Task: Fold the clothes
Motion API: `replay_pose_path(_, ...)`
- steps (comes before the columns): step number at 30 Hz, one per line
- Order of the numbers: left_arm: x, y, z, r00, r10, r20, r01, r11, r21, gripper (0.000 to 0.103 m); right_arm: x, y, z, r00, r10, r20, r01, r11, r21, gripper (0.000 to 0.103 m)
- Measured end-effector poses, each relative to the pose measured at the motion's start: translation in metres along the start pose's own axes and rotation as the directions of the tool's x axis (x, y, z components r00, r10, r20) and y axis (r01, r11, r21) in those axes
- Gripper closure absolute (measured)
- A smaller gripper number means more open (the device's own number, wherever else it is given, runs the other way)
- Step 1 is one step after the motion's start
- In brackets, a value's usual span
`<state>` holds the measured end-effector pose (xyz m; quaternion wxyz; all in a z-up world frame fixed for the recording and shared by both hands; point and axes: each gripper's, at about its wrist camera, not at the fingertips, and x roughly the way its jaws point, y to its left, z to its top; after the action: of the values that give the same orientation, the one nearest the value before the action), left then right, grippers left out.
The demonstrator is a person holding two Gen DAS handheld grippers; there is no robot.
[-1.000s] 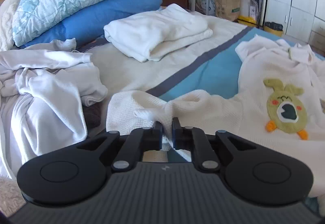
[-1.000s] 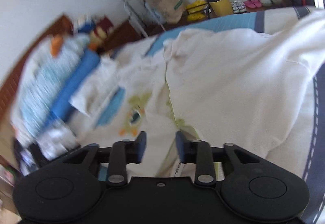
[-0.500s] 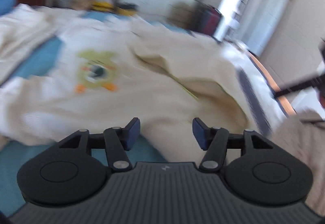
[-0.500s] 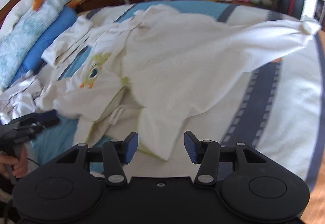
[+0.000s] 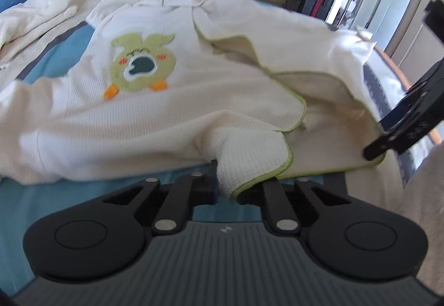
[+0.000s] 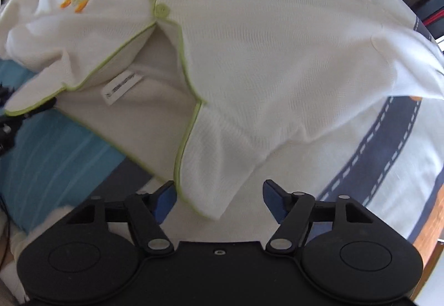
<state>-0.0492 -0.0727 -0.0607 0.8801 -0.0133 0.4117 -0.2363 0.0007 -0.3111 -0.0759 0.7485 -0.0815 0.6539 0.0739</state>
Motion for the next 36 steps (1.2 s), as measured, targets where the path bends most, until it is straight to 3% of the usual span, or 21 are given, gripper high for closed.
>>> replay_pose_path(1, -0.007, -0.001, 0.004, 1.000, -0.004, 0.014, 0.004, 1.000, 0.005, 0.094, 0.002, -0.001, 0.002, 1.000, 0.003, 0.008, -0.002, 1.000, -0.011, 0.095)
replay_pose_path(3, -0.022, -0.008, 0.010, 0.999, -0.015, 0.036, 0.014, 0.999, 0.033, 0.095, 0.005, -0.003, 0.001, 1.000, -0.029, 0.004, 0.030, 0.998, -0.053, 0.095)
replay_pose_path(6, -0.050, -0.015, 0.015, 0.995, -0.095, 0.034, 0.094, 0.995, 0.040, 0.095, -0.013, -0.012, -0.013, 1.000, -0.004, 0.014, 0.005, 0.997, -0.079, 0.095)
replay_pose_path(9, -0.068, -0.010, 0.014, 0.964, -0.264, -0.023, 0.261, 0.962, -0.078, 0.095, -0.045, -0.018, -0.038, 0.999, 0.005, 0.035, -0.001, 0.992, -0.125, 0.096)
replay_pose_path(11, -0.071, -0.011, 0.007, 0.943, -0.326, -0.074, 0.317, 0.942, -0.114, 0.097, -0.065, -0.019, -0.054, 0.999, 0.028, 0.046, -0.020, 0.985, -0.169, 0.096)
replay_pose_path(15, -0.048, -0.031, -0.017, 0.962, -0.176, -0.210, 0.190, 0.981, 0.047, 0.097, -0.067, -0.021, -0.064, 0.995, 0.092, 0.028, -0.086, 0.979, -0.182, 0.097)
replay_pose_path(18, -0.015, -0.022, -0.029, 0.928, -0.211, -0.308, 0.207, 0.977, -0.048, 0.094, -0.043, -0.027, -0.059, 0.998, 0.069, 0.003, -0.068, 0.987, -0.143, 0.097)
replay_pose_path(20, -0.001, -0.015, -0.035, 0.905, -0.247, -0.346, 0.224, 0.969, -0.107, 0.089, -0.035, -0.030, -0.057, 0.995, 0.101, 0.002, -0.100, 0.987, -0.125, 0.097)
replay_pose_path(22, -0.005, -0.013, -0.035, 0.913, -0.216, -0.346, 0.203, 0.976, -0.075, 0.073, -0.040, -0.037, -0.058, 0.987, 0.158, 0.023, -0.155, 0.983, -0.102, 0.097)
replay_pose_path(23, -0.010, -0.013, -0.034, 0.921, -0.206, -0.332, 0.200, 0.978, -0.053, 0.060, -0.041, -0.037, -0.060, 0.979, 0.200, 0.031, -0.196, 0.975, -0.099, 0.097)
replay_pose_path(25, -0.026, -0.011, -0.031, 0.931, -0.235, -0.278, 0.233, 0.972, -0.039, 0.057, -0.048, -0.038, -0.065, 0.953, 0.298, 0.061, -0.292, 0.952, -0.097, 0.095)
replay_pose_path(27, -0.039, -0.009, -0.031, 0.933, -0.284, -0.220, 0.283, 0.958, -0.040, 0.054, -0.062, -0.041, -0.068, 0.912, 0.391, 0.123, -0.380, 0.919, -0.101, 0.090)
replay_pose_path(29, -0.038, -0.009, -0.029, 0.939, -0.285, -0.194, 0.286, 0.958, -0.026, 0.046, -0.075, -0.037, -0.069, 0.881, 0.443, 0.167, -0.429, 0.896, -0.114, 0.089)
replay_pose_path(30, -0.030, -0.012, -0.029, 0.944, -0.264, -0.200, 0.267, 0.964, -0.015, 0.045, -0.079, -0.034, -0.069, 0.879, 0.443, 0.177, -0.427, 0.896, -0.124, 0.086)
replay_pose_path(31, -0.022, -0.014, -0.029, 0.947, -0.240, -0.212, 0.243, 0.970, -0.013, 0.045, -0.080, -0.031, -0.069, 0.893, 0.413, 0.177, -0.393, 0.909, -0.138, 0.078)
replay_pose_path(34, -0.001, -0.016, -0.033, 0.952, -0.205, -0.226, 0.201, 0.979, -0.040, 0.045, -0.067, -0.033, -0.068, 0.942, 0.296, 0.162, -0.274, 0.951, -0.140, 0.069)
replay_pose_path(35, 0.004, -0.015, -0.035, 0.954, -0.200, -0.222, 0.194, 0.980, -0.051, 0.045, -0.060, -0.040, -0.069, 0.944, 0.286, 0.162, -0.271, 0.956, -0.112, 0.067)
replay_pose_path(36, 0.003, -0.013, -0.035, 0.957, -0.213, -0.199, 0.203, 0.977, -0.070, 0.046, -0.053, -0.053, -0.071, 0.938, 0.300, 0.175, -0.292, 0.954, -0.070, 0.058)
